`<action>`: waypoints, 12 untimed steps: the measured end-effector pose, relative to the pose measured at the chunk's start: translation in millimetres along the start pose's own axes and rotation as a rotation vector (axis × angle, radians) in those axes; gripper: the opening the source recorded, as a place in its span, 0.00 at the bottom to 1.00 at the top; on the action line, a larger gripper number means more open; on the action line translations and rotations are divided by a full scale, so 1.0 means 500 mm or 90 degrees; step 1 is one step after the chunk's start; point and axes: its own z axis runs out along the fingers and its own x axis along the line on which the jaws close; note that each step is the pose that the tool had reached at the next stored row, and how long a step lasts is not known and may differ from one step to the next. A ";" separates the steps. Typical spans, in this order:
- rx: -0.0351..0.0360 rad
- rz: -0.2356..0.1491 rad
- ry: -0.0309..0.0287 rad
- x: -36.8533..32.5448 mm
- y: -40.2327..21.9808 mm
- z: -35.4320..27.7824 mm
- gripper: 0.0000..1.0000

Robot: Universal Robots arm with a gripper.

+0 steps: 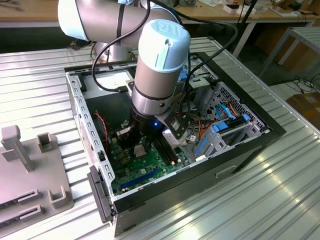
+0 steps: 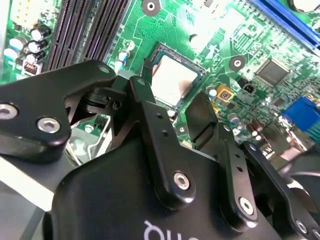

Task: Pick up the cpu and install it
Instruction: 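Place the cpu into insertion slot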

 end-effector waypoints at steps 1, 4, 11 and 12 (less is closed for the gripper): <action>0.0003 0.000 0.0004 0.000 0.000 -0.004 0.54; 0.0014 0.000 0.0022 0.000 0.000 -0.018 0.54; 0.0019 0.000 0.0048 0.000 0.000 -0.030 0.34; 0.0018 0.000 0.0048 0.000 0.000 -0.030 0.28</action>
